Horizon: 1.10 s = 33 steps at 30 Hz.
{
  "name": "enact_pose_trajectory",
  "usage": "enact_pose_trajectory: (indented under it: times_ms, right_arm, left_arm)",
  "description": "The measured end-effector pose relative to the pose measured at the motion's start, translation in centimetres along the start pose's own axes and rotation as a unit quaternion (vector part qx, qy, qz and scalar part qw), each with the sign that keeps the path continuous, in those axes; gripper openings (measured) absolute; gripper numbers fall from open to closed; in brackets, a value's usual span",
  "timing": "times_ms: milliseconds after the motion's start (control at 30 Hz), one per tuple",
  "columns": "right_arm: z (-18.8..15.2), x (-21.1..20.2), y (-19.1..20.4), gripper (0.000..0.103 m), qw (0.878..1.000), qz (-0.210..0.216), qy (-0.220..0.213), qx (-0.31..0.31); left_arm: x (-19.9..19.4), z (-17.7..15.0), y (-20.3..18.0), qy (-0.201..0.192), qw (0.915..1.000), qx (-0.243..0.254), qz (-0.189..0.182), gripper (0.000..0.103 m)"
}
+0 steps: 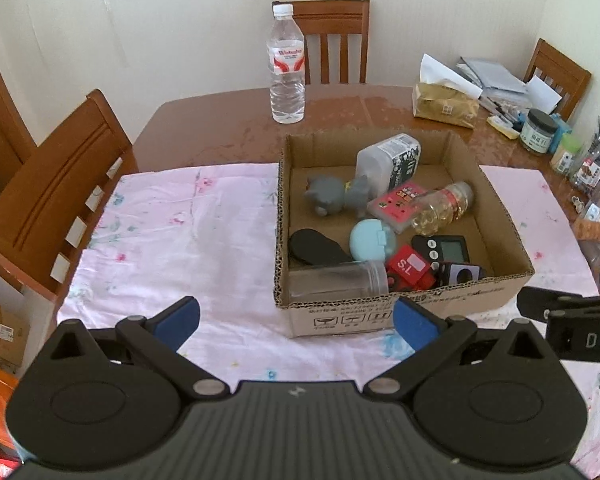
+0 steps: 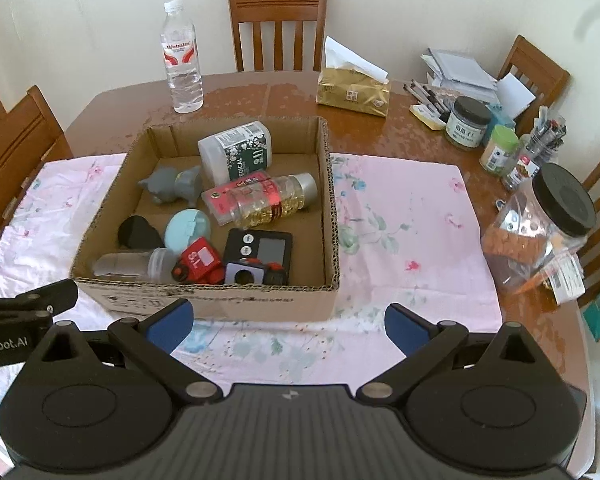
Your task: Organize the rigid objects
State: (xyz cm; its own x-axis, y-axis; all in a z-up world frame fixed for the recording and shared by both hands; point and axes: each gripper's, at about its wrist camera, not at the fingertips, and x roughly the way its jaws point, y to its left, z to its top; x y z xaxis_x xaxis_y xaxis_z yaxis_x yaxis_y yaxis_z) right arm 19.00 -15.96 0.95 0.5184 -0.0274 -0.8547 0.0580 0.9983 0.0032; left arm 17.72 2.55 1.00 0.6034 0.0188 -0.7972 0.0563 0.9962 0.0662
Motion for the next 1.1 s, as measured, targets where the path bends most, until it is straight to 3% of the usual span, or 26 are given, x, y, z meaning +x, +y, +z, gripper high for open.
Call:
enact_pose_trajectory:
  times_ms: [400,1100]
  right_arm:
    - [0.6,-2.4,0.4,0.103,1.0,-0.001,-0.022,-0.002]
    - [0.4,-2.8,0.3,0.103,1.0,-0.004,-0.024,0.001]
  left_arm:
    - [-2.4,0.6,0.4,-0.016,0.9998,-0.006,0.005,0.102]
    - [-2.9,0.6,-0.1,-0.016,0.9999,-0.004,0.006,0.102]
